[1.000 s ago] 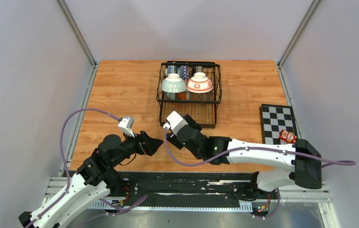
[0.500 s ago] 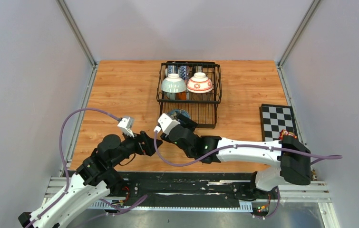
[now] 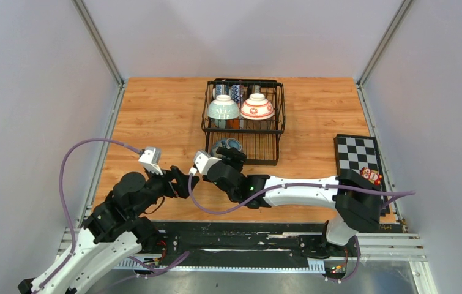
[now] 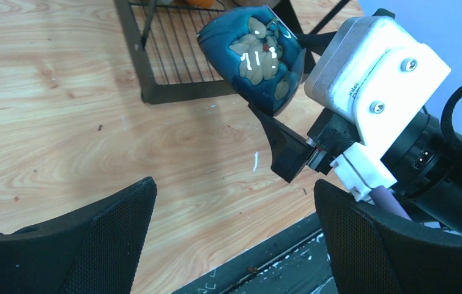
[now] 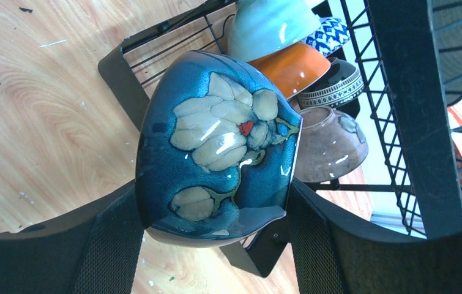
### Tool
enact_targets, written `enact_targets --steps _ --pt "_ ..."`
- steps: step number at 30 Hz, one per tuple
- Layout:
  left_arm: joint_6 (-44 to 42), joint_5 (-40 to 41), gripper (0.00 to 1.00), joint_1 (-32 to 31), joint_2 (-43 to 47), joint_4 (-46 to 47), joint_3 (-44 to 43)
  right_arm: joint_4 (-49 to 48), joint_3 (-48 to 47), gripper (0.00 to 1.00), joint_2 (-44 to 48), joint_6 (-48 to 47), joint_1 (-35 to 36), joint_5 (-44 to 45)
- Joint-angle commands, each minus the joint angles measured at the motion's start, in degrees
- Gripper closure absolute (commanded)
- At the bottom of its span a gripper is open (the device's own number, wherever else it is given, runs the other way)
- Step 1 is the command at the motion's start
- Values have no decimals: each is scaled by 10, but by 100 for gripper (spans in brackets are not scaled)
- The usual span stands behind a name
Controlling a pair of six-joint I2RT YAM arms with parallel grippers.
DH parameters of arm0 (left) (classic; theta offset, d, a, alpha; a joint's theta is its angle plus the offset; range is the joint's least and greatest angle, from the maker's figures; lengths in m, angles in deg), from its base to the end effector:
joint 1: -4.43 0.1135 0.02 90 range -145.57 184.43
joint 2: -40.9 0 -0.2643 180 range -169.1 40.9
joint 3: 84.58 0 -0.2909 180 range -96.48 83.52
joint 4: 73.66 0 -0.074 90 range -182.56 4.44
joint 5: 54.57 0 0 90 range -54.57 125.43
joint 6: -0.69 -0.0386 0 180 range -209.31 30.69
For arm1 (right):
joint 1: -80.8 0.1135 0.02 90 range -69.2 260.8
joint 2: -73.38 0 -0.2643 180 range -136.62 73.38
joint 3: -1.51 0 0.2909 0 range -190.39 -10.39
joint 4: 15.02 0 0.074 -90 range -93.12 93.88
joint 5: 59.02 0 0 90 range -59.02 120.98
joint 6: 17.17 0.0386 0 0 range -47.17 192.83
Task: Load the bowls into the dish rack
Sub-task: Turn the bowl upside down on the dish rack.
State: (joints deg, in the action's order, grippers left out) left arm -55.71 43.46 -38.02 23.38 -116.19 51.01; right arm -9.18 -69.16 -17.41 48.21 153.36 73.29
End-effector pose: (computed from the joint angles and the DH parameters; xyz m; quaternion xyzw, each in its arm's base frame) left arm 0.1036 -0.0875 0.2944 0.0191 0.7957 -0.3274 0.5092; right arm 0.1414 0.3633 0.2328 -0.4665 0.6665 -0.0787 0.5761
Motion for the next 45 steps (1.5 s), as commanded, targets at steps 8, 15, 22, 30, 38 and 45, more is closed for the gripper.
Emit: enact_targets --steps 8,15,22,30,38,45 --pt "-11 112 0 1 28 -97 -81 -20 -38 98 -39 -102 -6 25" --pt "-62 155 0 1 24 -133 -127 15 -41 98 -42 -94 -17 0" --pt "-101 185 0 1 21 -134 -149 55 -47 98 -46 -92 -25 -25" --pt "-155 196 0 1 5 -124 -146 126 -74 98 -71 -110 -40 -51" --pt "-164 187 0 1 6 -118 -132 172 -95 97 -96 -121 -47 -76" --pt "-165 186 0 1 9 -118 -128 190 -104 97 -111 -127 -48 -73"
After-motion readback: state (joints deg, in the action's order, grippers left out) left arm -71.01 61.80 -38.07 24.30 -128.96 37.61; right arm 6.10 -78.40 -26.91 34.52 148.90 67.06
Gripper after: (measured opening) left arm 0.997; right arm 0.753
